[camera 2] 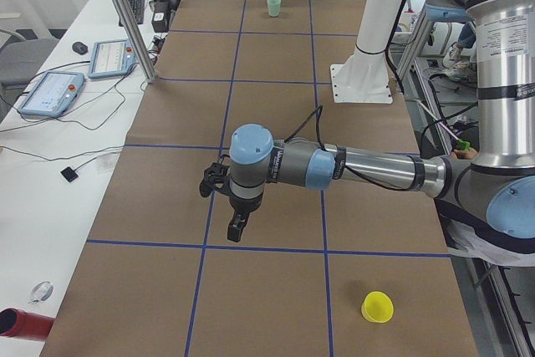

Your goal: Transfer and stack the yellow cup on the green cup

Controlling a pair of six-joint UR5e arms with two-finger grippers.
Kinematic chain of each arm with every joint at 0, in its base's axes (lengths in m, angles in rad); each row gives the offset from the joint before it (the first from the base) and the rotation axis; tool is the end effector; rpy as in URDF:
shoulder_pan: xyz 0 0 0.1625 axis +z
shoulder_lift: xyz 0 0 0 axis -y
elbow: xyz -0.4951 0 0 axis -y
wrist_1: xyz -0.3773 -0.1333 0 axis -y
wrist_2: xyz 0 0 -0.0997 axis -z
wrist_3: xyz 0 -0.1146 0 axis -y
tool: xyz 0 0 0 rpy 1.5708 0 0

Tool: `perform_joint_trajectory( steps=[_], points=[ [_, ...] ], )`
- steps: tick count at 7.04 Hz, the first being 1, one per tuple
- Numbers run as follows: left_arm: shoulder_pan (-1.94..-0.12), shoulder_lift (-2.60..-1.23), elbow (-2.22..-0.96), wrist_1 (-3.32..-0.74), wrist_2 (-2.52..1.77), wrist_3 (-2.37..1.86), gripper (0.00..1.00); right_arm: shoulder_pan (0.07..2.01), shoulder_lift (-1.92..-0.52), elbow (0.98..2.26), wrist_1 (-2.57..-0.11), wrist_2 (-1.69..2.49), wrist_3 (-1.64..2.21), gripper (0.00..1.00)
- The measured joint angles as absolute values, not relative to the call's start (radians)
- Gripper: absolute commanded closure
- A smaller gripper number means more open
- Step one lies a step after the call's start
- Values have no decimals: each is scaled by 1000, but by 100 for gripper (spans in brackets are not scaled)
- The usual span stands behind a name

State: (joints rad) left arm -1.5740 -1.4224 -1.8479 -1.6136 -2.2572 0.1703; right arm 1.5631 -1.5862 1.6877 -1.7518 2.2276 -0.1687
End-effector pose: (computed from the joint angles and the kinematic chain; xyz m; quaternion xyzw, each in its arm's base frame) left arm -0.0620 -0.4141 0.6741 0.1094 0.3270 0.1070 0.9325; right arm 0.0598 -0.4604 0.7177 -0.0116 -0.3243 -0.0705 0.9433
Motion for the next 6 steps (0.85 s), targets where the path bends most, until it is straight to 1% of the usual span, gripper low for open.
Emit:
perform_joint_trajectory(
  steps=[4, 6],
  points=[
    [-1571, -1418, -1861, -1620, -2257, 170, 0, 1563, -1586, 1689, -1751, 2229, -169, 0],
    [-1571, -1430, -1871, -1714, -2251, 163, 0, 1563, -1587, 1689, -1751, 2229, -169, 0]
  ],
)
